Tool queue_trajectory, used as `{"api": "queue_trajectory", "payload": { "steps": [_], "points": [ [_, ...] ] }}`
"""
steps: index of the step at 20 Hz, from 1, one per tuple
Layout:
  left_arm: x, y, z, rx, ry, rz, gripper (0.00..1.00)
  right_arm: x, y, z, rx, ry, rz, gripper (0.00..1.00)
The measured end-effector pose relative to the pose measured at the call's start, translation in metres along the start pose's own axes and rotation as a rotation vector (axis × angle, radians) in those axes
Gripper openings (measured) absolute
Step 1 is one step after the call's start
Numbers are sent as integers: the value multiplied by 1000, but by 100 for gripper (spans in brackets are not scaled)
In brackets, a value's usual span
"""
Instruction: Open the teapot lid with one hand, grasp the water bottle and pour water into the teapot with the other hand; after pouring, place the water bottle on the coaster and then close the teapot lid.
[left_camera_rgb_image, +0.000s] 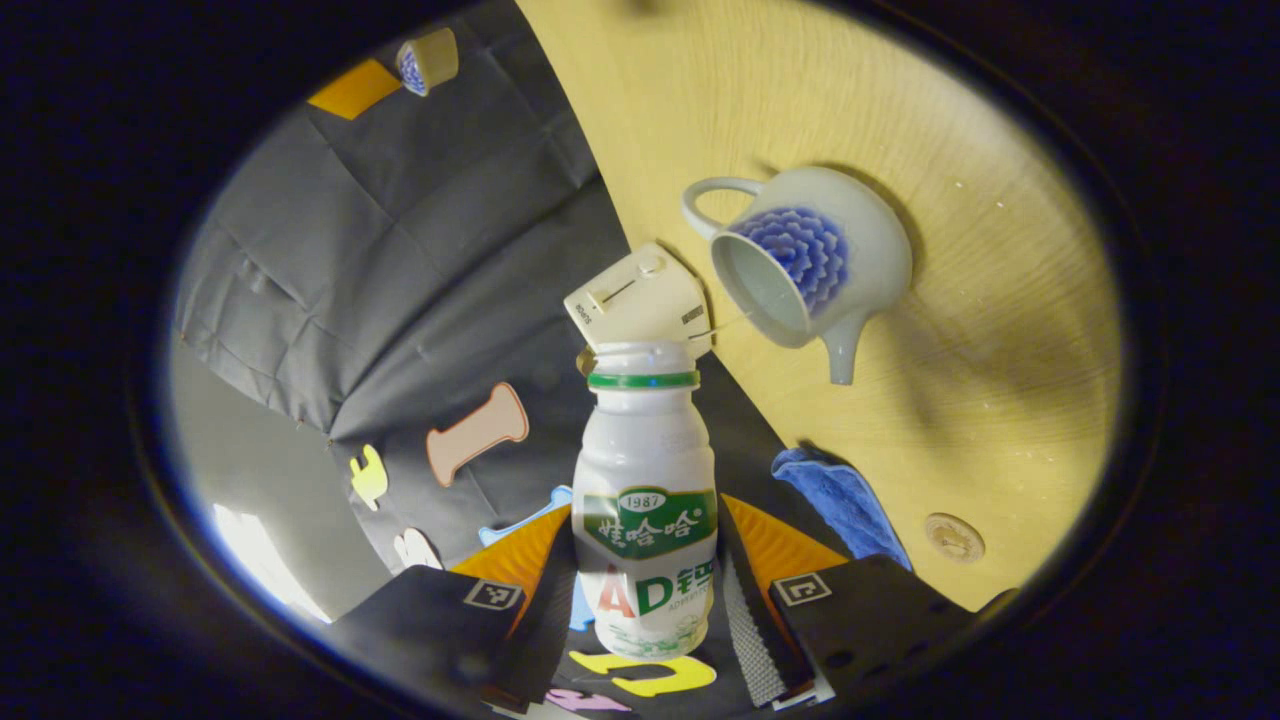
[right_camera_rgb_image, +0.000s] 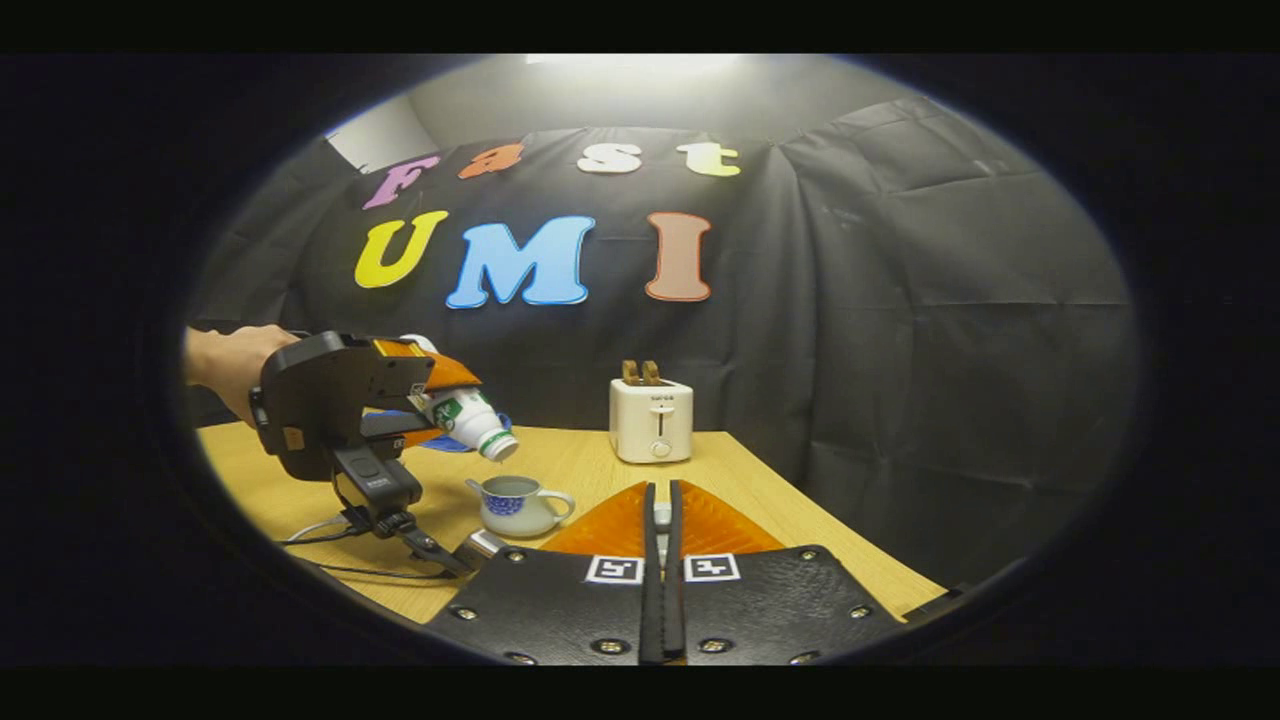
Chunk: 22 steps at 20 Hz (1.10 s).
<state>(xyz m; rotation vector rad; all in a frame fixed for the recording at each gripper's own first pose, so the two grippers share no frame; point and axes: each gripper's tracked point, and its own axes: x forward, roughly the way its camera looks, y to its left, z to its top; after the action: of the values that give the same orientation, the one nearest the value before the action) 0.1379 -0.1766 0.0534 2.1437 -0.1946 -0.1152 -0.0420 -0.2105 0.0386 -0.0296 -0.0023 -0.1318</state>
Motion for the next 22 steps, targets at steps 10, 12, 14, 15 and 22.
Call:
{"api": "queue_trajectory", "payload": {
  "steps": [10,12,14,15,22],
  "points": [
    [3,-8,4,-98,-36,-27,76,-2,-2,2,7,-4,-2,0],
    [4,-16,4,-152,-38,-46,76,-2,-1,3,3,-9,-4,0],
    [6,-24,5,-225,-50,-63,76,-2,-1,4,4,-12,-2,0],
    [6,-29,5,-286,-56,-78,76,-3,-1,4,6,-14,-2,0],
    [-3,-44,8,-736,-100,-106,76,-7,3,12,15,-29,5,0]
  ]
}}
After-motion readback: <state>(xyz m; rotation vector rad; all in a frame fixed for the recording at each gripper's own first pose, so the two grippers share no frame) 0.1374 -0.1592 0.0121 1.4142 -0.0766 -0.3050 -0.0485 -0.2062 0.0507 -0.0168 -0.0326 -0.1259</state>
